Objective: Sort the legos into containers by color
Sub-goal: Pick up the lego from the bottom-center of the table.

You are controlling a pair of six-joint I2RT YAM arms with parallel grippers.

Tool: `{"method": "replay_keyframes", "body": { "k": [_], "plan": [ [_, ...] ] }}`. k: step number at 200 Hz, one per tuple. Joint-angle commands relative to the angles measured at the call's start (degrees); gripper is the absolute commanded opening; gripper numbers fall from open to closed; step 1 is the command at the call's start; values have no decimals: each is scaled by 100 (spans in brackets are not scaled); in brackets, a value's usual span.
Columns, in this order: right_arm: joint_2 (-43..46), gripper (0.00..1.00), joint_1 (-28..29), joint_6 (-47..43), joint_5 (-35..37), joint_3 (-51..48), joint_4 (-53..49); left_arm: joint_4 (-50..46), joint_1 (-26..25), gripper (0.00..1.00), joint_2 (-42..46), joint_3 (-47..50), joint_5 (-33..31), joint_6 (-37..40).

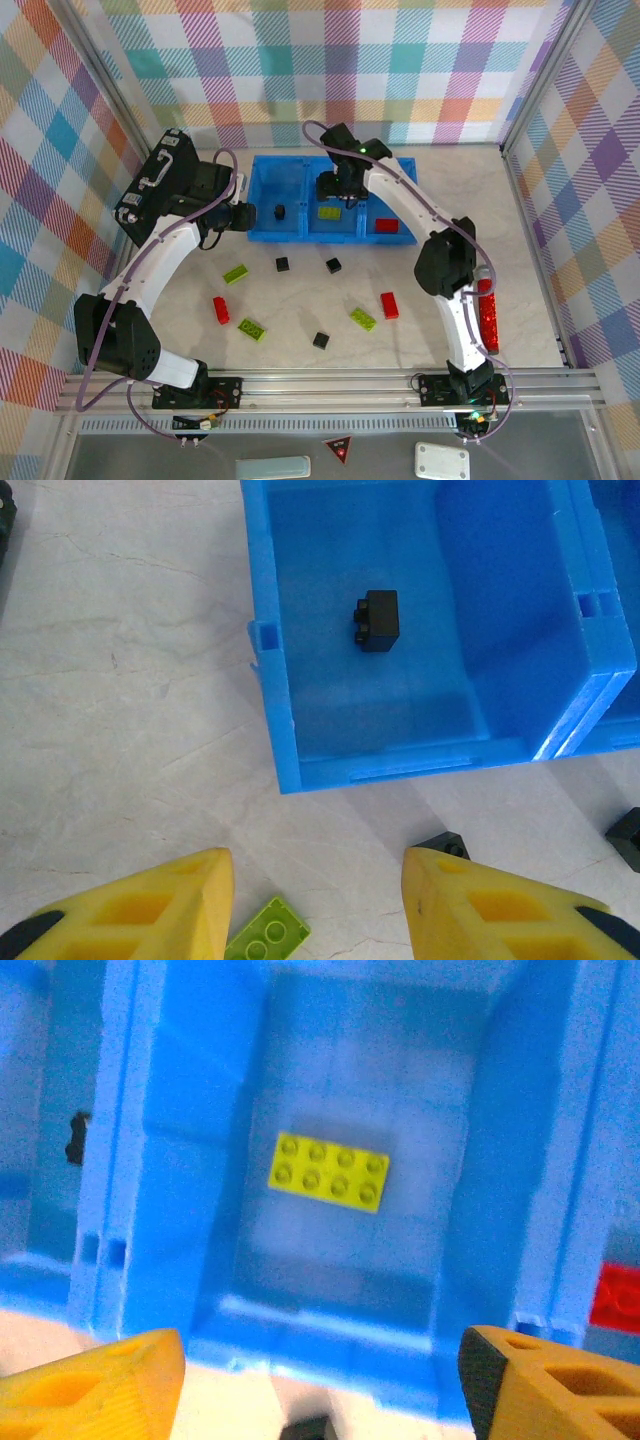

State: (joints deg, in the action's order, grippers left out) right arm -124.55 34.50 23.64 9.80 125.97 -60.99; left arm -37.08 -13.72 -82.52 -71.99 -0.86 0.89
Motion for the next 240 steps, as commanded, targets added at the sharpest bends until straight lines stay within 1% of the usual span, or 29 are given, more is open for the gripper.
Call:
{"method": "replay_keyframes", "body": {
  "k": [1, 42, 63, 94, 118, 178, 240],
  "plan": [
    [531, 73, 43, -111, -57, -556, -152, 86, 62, 48, 181, 79, 7, -20],
    [1554, 72, 65, -1, -96, -2088, 163, 104, 62, 48, 166, 81, -4, -5],
    [2009, 71, 74, 59, -101, -2683, 270, 105, 58, 48, 134, 79, 7, -6],
    [2560, 71, 88, 161, -64, -3526, 402, 105, 62, 48, 120, 82, -19, 8],
    [2822, 71, 92, 266, -134, -4122, 537, 105, 62, 48, 106, 87, -64, 30],
    [3111, 70, 188, 496, -121, -4955, 564, 92, 62, 49, 139, 65, 24, 30],
    [3224, 68, 302, 666, -124, -5336, 547, 65, 62, 49, 96, 24, 86, 22]
  ]
}}
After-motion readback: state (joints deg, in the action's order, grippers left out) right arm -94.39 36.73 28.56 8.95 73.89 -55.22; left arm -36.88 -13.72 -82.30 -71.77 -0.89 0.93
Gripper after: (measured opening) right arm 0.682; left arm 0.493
